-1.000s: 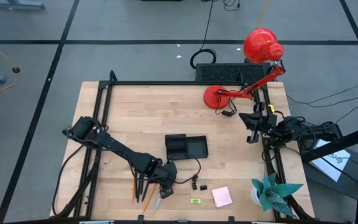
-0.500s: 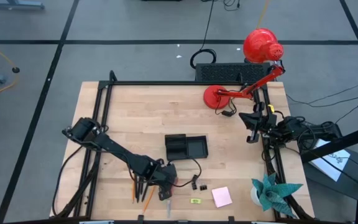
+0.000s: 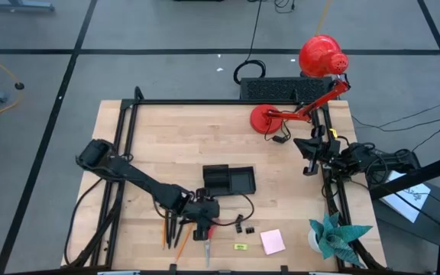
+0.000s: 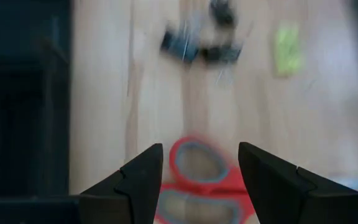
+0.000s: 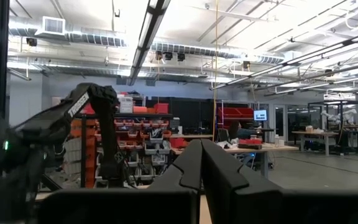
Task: Pick and place office supplies into organizer
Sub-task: Put the scissors into the top left compartment of the desk organizer
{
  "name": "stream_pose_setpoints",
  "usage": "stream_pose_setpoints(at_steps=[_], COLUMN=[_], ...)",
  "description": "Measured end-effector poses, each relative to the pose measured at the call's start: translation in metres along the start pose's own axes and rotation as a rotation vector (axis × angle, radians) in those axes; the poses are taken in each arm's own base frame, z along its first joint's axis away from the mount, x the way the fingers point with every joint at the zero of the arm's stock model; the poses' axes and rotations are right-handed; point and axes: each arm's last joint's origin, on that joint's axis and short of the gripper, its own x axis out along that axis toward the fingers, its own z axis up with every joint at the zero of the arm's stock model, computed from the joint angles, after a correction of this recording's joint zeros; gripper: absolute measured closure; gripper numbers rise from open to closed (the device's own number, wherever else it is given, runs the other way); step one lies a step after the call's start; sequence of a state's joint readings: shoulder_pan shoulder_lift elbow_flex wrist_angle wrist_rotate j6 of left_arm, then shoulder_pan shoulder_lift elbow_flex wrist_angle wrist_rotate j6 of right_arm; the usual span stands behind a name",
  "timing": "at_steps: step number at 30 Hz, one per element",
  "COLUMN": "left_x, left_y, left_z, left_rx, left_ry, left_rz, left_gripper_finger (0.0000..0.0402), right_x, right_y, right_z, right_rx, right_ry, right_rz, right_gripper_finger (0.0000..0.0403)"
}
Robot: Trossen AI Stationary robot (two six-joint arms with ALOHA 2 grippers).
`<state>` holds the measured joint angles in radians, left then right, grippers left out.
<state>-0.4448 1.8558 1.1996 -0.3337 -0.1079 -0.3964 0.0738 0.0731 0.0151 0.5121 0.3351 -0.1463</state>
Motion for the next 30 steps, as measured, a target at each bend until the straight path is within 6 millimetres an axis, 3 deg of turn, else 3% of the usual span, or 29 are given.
stream_pose_setpoints(at_steps=[8,19,30], left_x=[0.031,0.033,0.05], left_y=[0.013,0.023,0.027], left_z=[-0.004,-0.002,-0.011], left_rx=[0.027,0.047,0.053], left_ry=[0.074,0.081,0.14], left_rz=[-0.089,-0.072,-0.044], left_gripper_finger=[0.0186,0.0186,0.0186], right_x=[0.0,0.0,0.0], right_y=[0.0,0.0,0.0], right_z=[0.0,0.0,0.0], right_rx=[0.001,0.0,0.002], right_ry=[-0.001,0.0,0.004], right_rz=[0.0,0.0,0.0], right_gripper_finger=[0.0399,0.0399,0.0399])
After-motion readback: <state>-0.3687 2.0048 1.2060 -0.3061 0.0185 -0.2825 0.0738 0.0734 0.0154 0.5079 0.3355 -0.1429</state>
